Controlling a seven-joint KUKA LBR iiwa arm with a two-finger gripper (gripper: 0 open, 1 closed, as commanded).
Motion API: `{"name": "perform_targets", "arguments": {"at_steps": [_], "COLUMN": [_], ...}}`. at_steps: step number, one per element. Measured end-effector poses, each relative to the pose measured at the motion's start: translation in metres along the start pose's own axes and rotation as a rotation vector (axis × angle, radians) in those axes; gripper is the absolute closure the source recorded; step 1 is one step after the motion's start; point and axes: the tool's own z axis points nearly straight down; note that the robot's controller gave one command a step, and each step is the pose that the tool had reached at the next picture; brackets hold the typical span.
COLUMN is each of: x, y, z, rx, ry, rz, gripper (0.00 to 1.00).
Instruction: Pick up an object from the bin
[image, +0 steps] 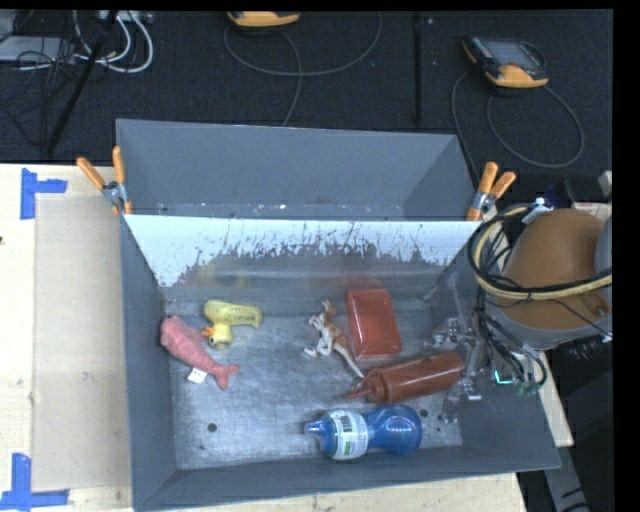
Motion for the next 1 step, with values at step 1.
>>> {"name": "perform_targets", "arguments": {"at_steps": [1], "x": [-0.0016], "y": [0.0004], "z": [-0.0030], "rx": [0.001], "ry": [-0.005], "rz": [-0.004], "gripper": [0.00]}}
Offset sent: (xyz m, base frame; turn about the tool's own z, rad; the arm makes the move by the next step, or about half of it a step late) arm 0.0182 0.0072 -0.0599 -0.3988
